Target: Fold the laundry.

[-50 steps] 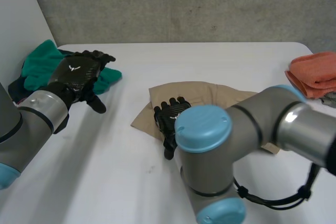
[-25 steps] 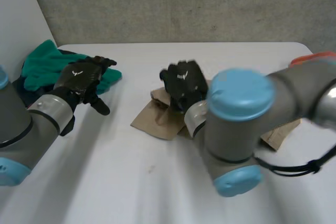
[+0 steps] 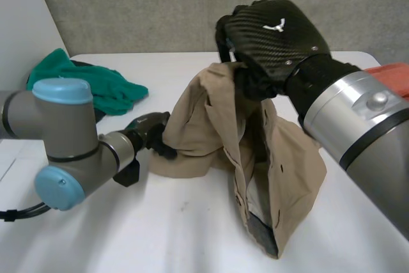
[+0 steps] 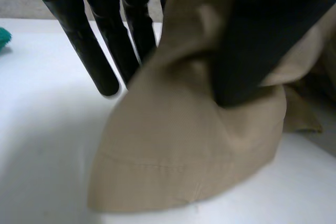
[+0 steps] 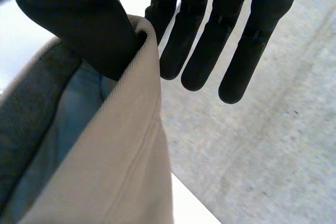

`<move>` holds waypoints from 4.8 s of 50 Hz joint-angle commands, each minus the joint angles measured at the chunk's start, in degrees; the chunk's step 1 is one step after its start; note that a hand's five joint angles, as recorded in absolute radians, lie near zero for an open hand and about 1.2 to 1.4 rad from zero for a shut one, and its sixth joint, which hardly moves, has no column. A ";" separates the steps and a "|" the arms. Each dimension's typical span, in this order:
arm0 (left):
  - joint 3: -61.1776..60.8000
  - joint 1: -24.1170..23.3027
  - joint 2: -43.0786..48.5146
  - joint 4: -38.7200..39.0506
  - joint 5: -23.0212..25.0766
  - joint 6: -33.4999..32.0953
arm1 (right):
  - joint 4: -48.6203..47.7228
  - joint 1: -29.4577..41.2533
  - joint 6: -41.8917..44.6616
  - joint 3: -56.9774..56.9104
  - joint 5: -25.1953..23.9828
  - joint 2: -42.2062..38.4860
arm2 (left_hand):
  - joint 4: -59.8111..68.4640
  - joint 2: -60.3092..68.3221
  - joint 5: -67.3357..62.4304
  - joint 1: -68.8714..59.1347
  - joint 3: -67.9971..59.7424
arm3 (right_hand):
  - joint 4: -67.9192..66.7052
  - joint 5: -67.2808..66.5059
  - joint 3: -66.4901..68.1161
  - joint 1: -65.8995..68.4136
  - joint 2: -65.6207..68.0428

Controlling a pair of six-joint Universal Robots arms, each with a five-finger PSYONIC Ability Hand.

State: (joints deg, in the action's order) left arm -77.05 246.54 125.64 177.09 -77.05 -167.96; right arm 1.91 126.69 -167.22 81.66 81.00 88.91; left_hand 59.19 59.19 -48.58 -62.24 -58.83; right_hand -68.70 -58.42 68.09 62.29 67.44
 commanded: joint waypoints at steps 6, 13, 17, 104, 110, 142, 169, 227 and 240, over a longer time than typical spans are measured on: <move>2.25 3.16 -19.89 3.61 -3.11 0.35 | -0.68 -9.00 0.58 -5.63 0.21 -3.92 | 20.81 20.81 -21.42 -17.76 -21.17 | -11.30 -11.58 11.91 17.71 12.56; 0.93 3.16 -36.15 5.55 -2.32 -0.17 | -0.76 -11.81 -2.58 -8.97 0.04 0.56 | 20.81 20.81 -21.42 -17.76 -21.17 | -11.30 -11.58 11.91 17.71 12.56; 1.72 3.42 -43.54 5.02 -0.56 -0.88 | -0.24 -13.75 -4.69 -10.47 -0.05 4.60 | 20.81 20.81 -21.42 -17.76 -21.17 | -11.30 -11.58 11.91 17.71 12.56; -29.20 -8.26 -32.84 -18.99 -3.99 -17.05 | 16.57 -30.62 43.73 12.19 -23.42 -15.34 | -28.79 -28.79 28.18 31.85 28.43 | 40.20 39.92 -39.59 -33.79 -38.94; -34.40 -9.23 -30.46 -6.60 -6.53 -16.08 | 3.38 -32.65 43.38 19.05 -26.85 -17.62 | -29.13 -29.13 28.52 32.19 28.77 | 35.99 35.72 -35.38 -29.58 -34.73; -32.03 -11.61 -18.24 8.18 -12.86 -26.27 | -11.49 -31.42 30.46 23.46 -25.28 -22.20 | 20.81 20.81 -21.42 -17.76 -21.17 | -11.30 -11.58 11.91 17.71 12.56; -31.85 -13.98 -36.44 -19.86 -6.98 -30.41 | 28.42 -34.93 47.77 23.46 -17.18 -3.74 | 20.81 20.81 -21.42 -17.76 -21.17 | -11.30 -11.58 11.91 17.71 12.56; -31.50 -17.31 -39.77 -35.22 -9.88 -40.95 | 33.16 -34.14 61.23 29.61 -11.21 0.65 | 20.81 20.81 -21.42 -17.76 -21.17 | -11.30 -11.58 11.91 17.71 12.56; -24.30 -13.72 -30.04 -14.16 -12.69 -38.41 | 23.42 -29.67 51.39 26.01 -13.15 -5.05 | 20.81 20.81 -21.42 -17.76 -21.17 | -11.30 -11.58 11.91 17.71 12.56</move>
State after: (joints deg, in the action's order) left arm -104.63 229.05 87.36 149.42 -88.32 -207.08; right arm 32.63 93.61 -109.95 110.42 67.36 89.05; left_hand 68.64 68.56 -58.03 -67.02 -68.15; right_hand -68.71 -58.71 68.19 63.53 67.82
